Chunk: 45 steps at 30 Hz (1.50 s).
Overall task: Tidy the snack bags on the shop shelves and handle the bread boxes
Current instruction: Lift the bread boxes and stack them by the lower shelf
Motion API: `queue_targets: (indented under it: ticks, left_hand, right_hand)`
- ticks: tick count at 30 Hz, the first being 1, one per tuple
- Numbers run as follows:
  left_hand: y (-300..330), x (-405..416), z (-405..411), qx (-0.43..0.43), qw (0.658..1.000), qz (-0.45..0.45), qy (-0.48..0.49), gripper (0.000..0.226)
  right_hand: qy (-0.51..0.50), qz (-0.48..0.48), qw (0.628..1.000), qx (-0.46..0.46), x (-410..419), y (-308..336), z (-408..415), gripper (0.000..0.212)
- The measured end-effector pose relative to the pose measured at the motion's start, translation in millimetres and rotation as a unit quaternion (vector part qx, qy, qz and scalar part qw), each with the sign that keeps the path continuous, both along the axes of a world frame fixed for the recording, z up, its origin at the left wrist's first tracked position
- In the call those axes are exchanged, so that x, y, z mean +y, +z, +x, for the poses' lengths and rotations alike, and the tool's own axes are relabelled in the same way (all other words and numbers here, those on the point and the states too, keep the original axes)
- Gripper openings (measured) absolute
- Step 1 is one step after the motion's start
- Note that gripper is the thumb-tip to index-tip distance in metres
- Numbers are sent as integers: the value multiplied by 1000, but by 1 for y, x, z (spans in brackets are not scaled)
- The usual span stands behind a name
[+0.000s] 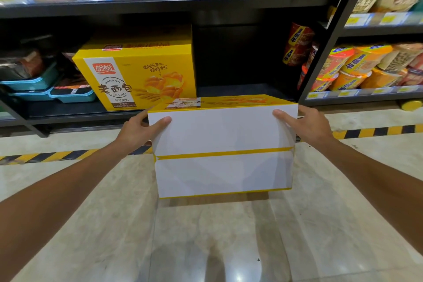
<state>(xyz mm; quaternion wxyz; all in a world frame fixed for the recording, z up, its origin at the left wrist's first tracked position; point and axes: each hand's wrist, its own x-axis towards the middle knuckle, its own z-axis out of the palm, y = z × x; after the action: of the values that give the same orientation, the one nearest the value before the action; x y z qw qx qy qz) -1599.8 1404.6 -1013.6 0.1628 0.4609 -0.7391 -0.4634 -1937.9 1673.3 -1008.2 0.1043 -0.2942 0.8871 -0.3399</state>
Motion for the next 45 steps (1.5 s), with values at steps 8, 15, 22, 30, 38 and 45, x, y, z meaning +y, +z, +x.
queue_targets:
  ticks: [8,15,22,30,38,45]
  left_hand:
    - [3,6,0,-5,997,77,-31,56]
    - [-8,29,26,23,989,130,-62,83]
    - [-45,73,71,-30,987,106,-120,107]
    - [-34,79,63,-68,975,166,-134,124]
    - [-29,45,-1,-80,977,195,30,79]
    - [-36,34,2,-54,982,176,28,66]
  right_hand:
    - [12,-6,1000,-7,5,0,2,68]
    - [65,41,995,-58,37,-4,8,76]
    - [210,166,957,-111,89,-25,28,106]
    - [189,178,945,-197,91,-36,23,135]
    - [43,85,952,-290,22,-38,11,96]
    - [57,54,950,-302,22,-44,5,92]
